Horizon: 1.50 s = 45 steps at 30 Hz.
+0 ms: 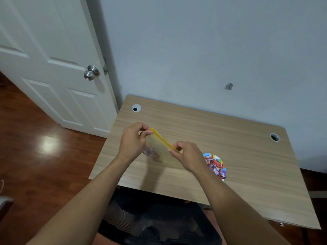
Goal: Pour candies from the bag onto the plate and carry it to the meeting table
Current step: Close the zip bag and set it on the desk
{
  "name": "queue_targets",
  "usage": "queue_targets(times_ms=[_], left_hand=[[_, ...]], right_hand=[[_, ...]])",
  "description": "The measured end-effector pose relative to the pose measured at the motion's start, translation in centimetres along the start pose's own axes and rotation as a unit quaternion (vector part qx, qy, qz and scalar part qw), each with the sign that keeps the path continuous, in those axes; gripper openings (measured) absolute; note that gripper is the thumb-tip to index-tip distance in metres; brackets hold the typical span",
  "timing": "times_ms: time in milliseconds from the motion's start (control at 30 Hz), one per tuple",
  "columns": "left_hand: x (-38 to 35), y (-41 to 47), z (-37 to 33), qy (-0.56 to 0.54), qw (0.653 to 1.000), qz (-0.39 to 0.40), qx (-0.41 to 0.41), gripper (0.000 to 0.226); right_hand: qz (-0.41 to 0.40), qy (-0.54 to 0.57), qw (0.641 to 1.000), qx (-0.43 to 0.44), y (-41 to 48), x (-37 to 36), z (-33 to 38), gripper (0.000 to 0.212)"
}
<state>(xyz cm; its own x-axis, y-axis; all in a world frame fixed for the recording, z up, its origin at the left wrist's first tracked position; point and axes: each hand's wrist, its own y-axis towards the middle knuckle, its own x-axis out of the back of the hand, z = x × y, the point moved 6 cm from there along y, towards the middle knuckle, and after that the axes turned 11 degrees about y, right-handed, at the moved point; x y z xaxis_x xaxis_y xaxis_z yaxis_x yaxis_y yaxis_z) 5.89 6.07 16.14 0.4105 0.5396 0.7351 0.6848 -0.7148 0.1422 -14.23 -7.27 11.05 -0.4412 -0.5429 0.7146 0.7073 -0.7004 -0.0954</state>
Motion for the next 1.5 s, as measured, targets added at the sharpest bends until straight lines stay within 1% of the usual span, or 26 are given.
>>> queue_targets(times_ms=[300,633,733,867,967,1100,1167,1233,1333,1433,1500], left_hand=[[1.8,1.2,1.2,-0.016,0.999,-0.023,0.031,0.002],[1.9,1.7,3.4,-0.046,0.996,-0.023,0.067,0.003],[1.5,1.6,4.3,-0.060,0.994,-0.020,0.092,0.007],[0.7,1.3,5.6,-0.102,0.985,-0.017,0.135,0.006],[-0.2,1.0,6.5,-0.113,0.982,-0.005,0.154,0.010],[-1.7,0.3,7.7,-0.127,0.974,0.014,0.189,0.008],[-2.4,-0.1,8.1,-0.122,0.973,0.022,0.194,0.011],[-3.5,-0.6,8.5,-0.125,0.971,0.048,0.199,0.015],[-5.4,-1.2,9.7,-0.086,0.971,0.093,0.203,0.022],[-7.0,-1.2,10.4,-0.057,0.972,0.114,0.200,0.026],[-7.9,-0.9,10.8,-0.047,0.972,0.117,0.199,0.024]], right_hand=[[0.005,0.002,1.000,-0.013,-0.3,-0.1,-0.7,0.025],[-0.004,0.011,1.000,-0.003,-1.0,-0.3,-1.5,0.024],[-0.023,0.032,0.999,-0.002,-1.1,0.0,-1.6,0.022],[-0.040,0.054,0.998,0.017,-1.0,0.4,-1.8,0.022],[-0.035,0.036,0.999,0.021,-0.7,0.3,-2.0,0.022],[-0.025,0.001,1.000,0.012,-0.3,0.2,-2.8,0.026],[-0.023,-0.019,1.000,0.004,0.0,0.4,-3.3,0.029],[-0.019,-0.039,0.999,-0.007,0.2,0.4,-3.9,0.033],[-0.006,-0.050,0.999,-0.021,0.6,0.1,-5.1,0.036],[0.011,-0.058,0.998,-0.019,1.1,-0.4,-5.9,0.036],[0.016,-0.062,0.998,-0.022,1.6,-0.7,-6.4,0.033]])
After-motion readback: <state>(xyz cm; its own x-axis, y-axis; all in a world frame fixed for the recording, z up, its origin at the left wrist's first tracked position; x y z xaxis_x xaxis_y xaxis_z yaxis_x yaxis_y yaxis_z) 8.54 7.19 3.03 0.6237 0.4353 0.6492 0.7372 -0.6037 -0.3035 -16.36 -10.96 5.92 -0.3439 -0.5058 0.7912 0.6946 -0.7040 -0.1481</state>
